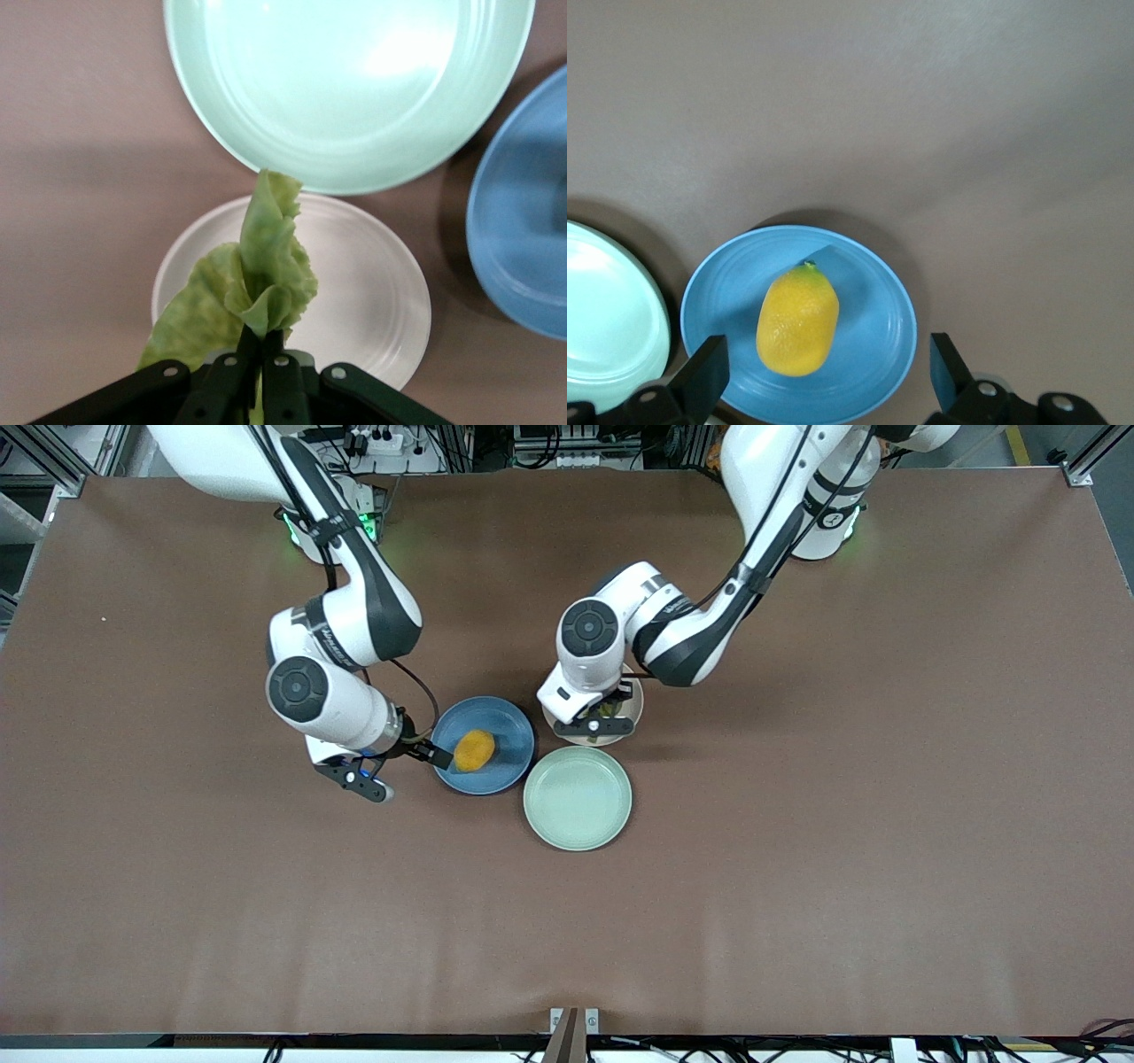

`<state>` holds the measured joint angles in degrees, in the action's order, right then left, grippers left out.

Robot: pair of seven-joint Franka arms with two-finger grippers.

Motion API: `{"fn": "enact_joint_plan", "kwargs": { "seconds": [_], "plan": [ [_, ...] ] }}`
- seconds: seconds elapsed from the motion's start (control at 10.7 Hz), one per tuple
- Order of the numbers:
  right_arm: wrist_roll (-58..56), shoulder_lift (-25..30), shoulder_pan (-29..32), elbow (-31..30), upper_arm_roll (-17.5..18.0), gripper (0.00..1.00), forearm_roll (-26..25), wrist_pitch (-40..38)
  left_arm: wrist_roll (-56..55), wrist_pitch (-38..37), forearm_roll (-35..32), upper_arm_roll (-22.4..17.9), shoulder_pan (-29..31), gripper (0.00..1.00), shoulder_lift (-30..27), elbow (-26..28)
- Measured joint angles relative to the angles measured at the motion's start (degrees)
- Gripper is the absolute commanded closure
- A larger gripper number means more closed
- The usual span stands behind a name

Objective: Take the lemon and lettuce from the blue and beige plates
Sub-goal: 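Grasp the lettuce with the left gripper while the right gripper reaches the lemon, then carry the lettuce off the plate with the left gripper while the right grasps lemon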

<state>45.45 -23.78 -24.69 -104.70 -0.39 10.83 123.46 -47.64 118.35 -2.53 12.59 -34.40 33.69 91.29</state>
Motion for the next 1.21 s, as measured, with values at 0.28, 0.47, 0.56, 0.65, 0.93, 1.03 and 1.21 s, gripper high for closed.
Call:
{"fn": "enact_joint_plan", "kwargs": {
  "seconds": [0.28,0.47,0.56,0.65,0.93,1.03,1.21],
  "plan": [
    [2.68,-2.66,-1.95,-0.63,-0.01,0.00,0.04,5.35,0.00,-0.31,-0.10,-0.29,5.03,1.00,-2.21,-0.19],
    [4.77,-4.33,-3.84,-2.00,0.01,0.00,0.05,9.10,0.44,-0.31,-1.61,-0.42,9.95,1.00,-2.43,-1.11],
    [5.24,-4.86,-4.42,-2.43,0.01,0.00,0.05,10.13,1.71,-0.31,-2.80,-0.45,12.54,1.00,-2.43,-1.38],
    [5.98,-5.29,-4.81,-2.65,-0.01,0.00,0.05,11.00,3.86,-0.31,-3.91,-0.52,15.08,1.00,-2.40,-1.44],
    [8.44,-7.15,-6.39,-2.97,-0.01,0.00,0.05,14.02,13.12,-0.32,-5.11,-0.62,22.13,1.00,-1.26,-1.45],
    [9.19,-7.94,-7.03,-2.99,-0.01,0.00,0.05,14.97,15.43,-0.31,-5.22,-0.64,23.72,1.00,-0.62,-1.45],
    [9.99,-9.52,-8.10,-3.02,-0.02,0.00,0.05,16.06,19.79,0.35,-5.78,-0.69,26.24,1.00,0.74,-1.70]
  ]
}}
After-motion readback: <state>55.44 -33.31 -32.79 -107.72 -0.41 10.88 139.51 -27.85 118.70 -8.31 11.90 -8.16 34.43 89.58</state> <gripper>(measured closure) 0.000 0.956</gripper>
